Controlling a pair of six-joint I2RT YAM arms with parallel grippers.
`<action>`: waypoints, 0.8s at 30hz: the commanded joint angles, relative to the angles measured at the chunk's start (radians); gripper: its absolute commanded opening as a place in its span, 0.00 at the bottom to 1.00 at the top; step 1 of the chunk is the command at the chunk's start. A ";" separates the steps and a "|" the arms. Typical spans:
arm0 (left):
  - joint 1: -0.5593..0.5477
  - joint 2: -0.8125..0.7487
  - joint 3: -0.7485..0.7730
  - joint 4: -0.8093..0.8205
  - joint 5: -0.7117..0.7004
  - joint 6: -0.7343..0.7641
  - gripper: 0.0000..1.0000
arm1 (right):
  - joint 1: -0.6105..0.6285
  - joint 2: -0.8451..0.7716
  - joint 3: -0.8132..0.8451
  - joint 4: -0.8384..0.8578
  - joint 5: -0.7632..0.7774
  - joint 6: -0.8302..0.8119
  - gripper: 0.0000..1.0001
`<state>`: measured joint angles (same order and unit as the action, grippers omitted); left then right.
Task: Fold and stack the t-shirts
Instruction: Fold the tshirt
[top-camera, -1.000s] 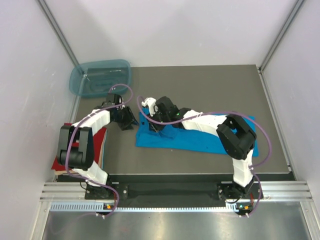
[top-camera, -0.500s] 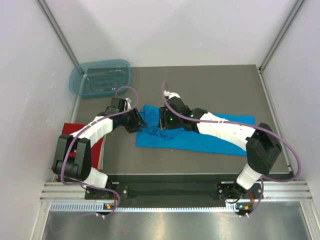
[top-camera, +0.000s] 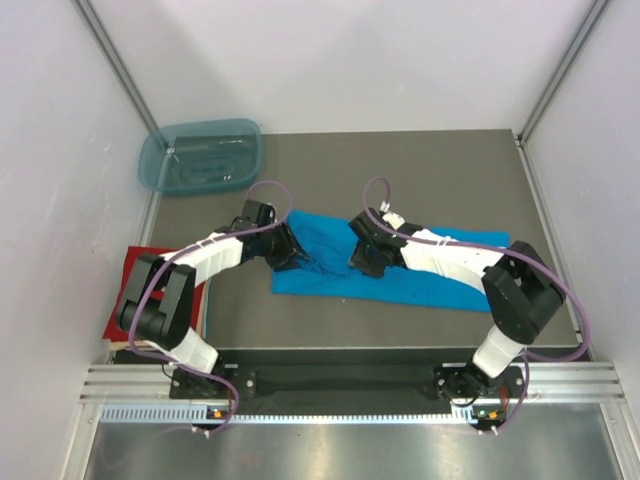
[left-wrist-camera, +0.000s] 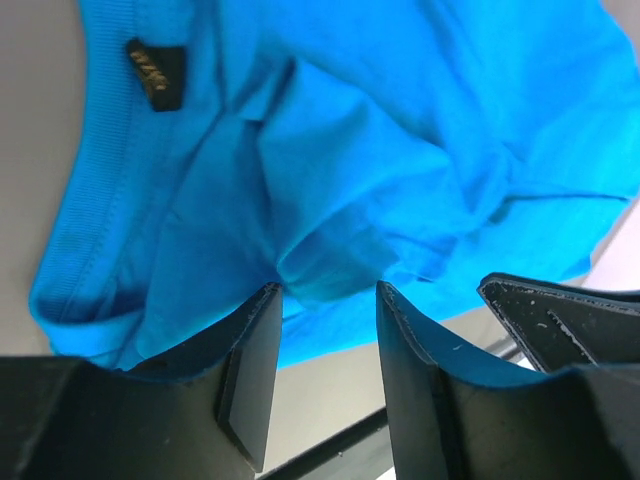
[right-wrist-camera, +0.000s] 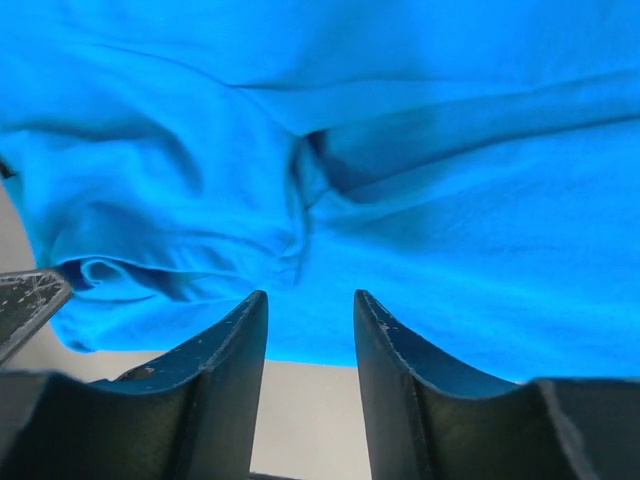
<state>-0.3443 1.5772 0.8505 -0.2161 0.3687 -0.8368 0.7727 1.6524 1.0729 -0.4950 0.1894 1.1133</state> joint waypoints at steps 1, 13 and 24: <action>-0.010 0.007 -0.008 0.054 -0.051 -0.018 0.47 | -0.012 0.020 -0.024 0.075 -0.018 0.066 0.40; -0.016 0.021 0.004 0.041 -0.082 0.005 0.45 | -0.012 0.015 -0.057 0.136 -0.024 0.111 0.37; -0.022 0.003 0.005 0.078 -0.067 0.004 0.43 | 0.000 0.049 -0.037 0.148 -0.038 0.138 0.38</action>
<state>-0.3584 1.5970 0.8478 -0.2047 0.2951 -0.8391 0.7700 1.6920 1.0142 -0.3836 0.1562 1.2285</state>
